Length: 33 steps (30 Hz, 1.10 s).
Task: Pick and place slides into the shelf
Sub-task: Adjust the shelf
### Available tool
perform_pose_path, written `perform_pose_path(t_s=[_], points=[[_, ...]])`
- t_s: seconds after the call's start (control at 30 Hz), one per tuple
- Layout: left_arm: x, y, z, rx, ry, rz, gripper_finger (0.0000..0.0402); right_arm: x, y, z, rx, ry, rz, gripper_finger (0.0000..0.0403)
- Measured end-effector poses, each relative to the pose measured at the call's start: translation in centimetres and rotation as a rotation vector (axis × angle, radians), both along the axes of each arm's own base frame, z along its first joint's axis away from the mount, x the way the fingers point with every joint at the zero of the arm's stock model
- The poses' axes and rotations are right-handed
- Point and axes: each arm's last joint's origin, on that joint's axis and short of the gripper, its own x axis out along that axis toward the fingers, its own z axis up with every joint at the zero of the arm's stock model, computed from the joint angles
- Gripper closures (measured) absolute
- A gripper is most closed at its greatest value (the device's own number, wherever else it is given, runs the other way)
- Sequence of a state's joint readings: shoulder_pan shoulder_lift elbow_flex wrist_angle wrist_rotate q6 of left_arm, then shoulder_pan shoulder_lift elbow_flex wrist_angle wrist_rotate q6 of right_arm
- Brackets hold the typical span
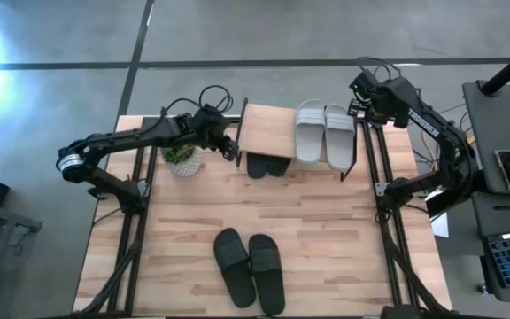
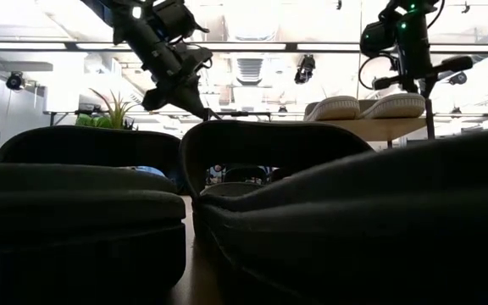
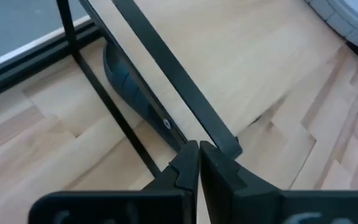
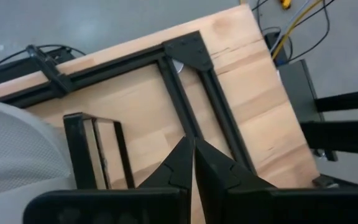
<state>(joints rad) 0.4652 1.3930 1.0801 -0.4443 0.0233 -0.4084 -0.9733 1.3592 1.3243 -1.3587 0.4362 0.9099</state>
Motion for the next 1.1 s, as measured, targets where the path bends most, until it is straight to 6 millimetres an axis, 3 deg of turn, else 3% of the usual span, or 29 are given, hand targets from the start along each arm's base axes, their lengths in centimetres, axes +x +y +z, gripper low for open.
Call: perform_pose_path(t_s=[0.53,1.1], points=[[0.2,-0.1,0.1,-0.026,-0.032,-0.036,0.0402,0.8,-0.2,-0.2,-0.036,-0.069,-0.026,0.0394],[0.4,-0.5,0.1,-0.052,-0.045,-0.074,0.0402,2.1,-0.4,-2.1,-0.069,-0.123,0.012,0.0394]])
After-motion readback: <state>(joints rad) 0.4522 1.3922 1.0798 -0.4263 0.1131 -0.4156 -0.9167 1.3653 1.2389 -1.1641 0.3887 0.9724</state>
